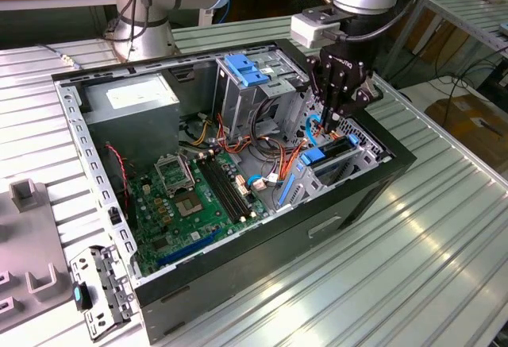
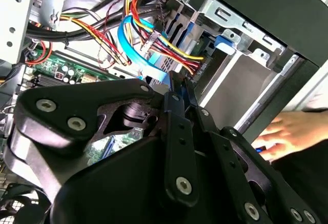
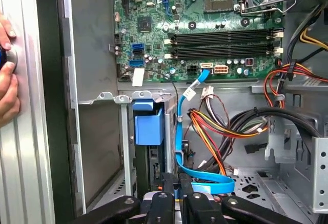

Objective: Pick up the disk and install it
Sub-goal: 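Insert the second disk wire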

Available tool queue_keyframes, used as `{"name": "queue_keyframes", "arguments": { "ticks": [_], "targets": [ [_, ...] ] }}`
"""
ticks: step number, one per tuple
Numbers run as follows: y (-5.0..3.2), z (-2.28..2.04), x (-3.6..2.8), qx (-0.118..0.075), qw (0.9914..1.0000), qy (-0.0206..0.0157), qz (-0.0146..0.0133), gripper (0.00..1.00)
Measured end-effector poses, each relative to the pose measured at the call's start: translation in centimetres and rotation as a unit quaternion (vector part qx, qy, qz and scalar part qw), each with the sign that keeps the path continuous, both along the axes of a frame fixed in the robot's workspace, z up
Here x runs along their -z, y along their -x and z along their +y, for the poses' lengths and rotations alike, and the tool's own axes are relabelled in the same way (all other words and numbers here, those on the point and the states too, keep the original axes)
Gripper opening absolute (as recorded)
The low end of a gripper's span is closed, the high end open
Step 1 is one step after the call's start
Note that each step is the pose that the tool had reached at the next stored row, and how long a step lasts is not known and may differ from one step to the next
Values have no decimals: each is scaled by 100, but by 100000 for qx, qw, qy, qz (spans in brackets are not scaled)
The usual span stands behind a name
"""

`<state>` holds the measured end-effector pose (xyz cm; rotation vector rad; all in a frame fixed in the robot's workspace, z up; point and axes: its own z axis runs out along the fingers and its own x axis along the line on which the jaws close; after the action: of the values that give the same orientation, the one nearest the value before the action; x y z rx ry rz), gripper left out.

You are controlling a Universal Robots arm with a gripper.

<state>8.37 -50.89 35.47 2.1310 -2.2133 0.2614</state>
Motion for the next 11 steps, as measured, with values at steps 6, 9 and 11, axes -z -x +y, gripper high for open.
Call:
{"name": "queue_keyframes", "arguments": {
  "ticks": [6, 9, 11],
  "targets": [
    [3, -20, 1, 0, 99999, -393, -99, 16],
    [3, -20, 1, 1, 99999, -394, -101, 16],
    [3, -20, 1, 0, 99999, -400, -104, 16]
  ]
}}
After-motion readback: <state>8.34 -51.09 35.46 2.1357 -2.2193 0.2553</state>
